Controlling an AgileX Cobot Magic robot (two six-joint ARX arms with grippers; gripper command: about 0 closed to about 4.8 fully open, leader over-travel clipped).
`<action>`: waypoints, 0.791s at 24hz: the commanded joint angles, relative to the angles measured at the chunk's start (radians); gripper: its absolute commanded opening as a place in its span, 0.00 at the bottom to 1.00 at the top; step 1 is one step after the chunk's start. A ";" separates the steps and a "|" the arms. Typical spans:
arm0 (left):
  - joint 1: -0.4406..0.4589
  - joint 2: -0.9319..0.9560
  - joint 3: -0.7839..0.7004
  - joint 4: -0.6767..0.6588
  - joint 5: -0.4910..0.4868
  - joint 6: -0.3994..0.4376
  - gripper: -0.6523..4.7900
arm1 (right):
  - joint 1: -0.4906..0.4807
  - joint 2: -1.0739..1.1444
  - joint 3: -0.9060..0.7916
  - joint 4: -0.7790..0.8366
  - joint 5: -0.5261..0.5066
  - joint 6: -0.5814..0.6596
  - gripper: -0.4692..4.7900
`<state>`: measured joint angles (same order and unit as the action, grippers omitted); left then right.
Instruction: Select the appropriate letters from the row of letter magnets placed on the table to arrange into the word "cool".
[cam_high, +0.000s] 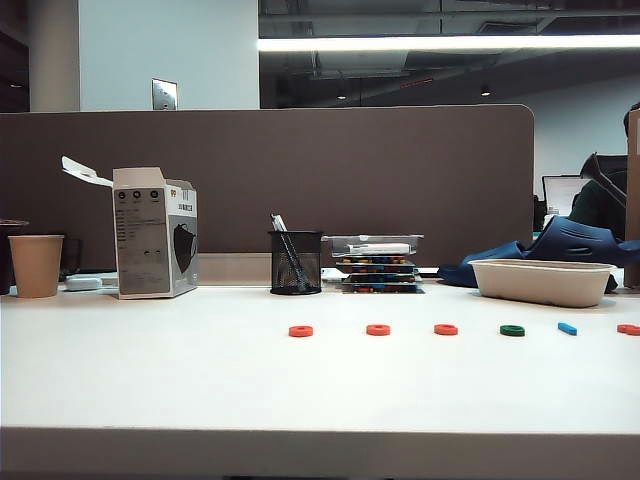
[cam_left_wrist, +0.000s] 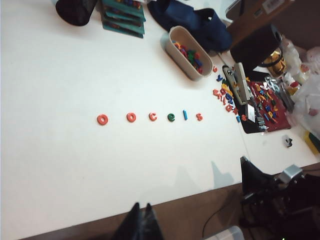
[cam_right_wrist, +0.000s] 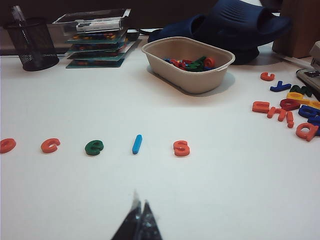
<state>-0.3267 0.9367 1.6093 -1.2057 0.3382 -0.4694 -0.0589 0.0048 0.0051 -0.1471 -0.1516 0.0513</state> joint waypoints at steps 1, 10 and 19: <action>-0.035 0.024 0.004 0.032 -0.019 -0.021 0.11 | 0.000 -0.006 -0.004 0.009 0.005 0.001 0.08; -0.403 0.132 0.003 0.090 -0.362 -0.100 0.11 | 0.000 -0.006 -0.004 0.008 0.022 0.002 0.08; -0.589 0.244 0.003 0.116 -0.543 -0.175 0.11 | 0.003 -0.006 -0.004 0.017 0.016 0.004 0.08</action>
<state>-0.9188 1.1892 1.6073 -1.0985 -0.1730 -0.6323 -0.0586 0.0048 0.0051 -0.1474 -0.1329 0.0540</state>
